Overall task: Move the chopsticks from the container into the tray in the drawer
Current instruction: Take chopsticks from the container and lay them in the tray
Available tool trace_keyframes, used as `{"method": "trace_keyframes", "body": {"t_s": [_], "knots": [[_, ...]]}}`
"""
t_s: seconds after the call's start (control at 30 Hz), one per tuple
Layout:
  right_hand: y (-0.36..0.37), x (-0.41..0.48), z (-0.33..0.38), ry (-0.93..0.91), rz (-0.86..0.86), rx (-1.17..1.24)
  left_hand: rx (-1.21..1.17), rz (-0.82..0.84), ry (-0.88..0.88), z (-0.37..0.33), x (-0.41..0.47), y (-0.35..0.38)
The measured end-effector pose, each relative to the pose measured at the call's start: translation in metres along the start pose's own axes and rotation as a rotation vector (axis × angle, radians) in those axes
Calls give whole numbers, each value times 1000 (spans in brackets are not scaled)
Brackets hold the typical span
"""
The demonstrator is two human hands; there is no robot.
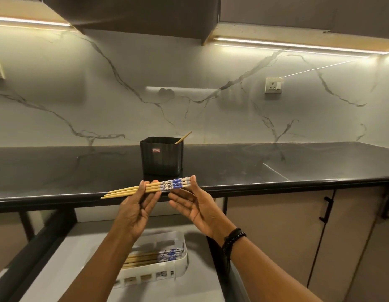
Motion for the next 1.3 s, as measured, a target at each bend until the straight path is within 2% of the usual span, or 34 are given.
{"method": "trace_keyframes", "body": {"t_s": [0.13,0.3,0.5,0.77,0.9,1.13,1.3], "knots": [[-3,2,0,-18,-22,-13,18,-21,13,-3,0,-2],[-7,5,10,-134,-37,-40,63,-57,39,-7,-1,-2],[-13,3,18,-270,-81,-203,109,-69,22,-5,-3,-1],[-11,1,13,-145,-55,52,57,-44,10,-6,-4,1],[-8,3,6,-105,-58,104,50,-18,-3,-6,-4,0],[-12,3,8,-132,-65,46,59,-17,6,-7,-2,-2],[-13,4,17,-223,-81,-152,157,-61,34,-8,2,-7]]}}
Point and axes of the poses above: each hand's wrist, its own x-axis towards the middle knuckle, its own y-axis out of the palm, z = x × y, the point moved 7 cm from there along x, towards the middle knuckle, and after that the axes turned 7 degrees about x, right-handed, at the moved point
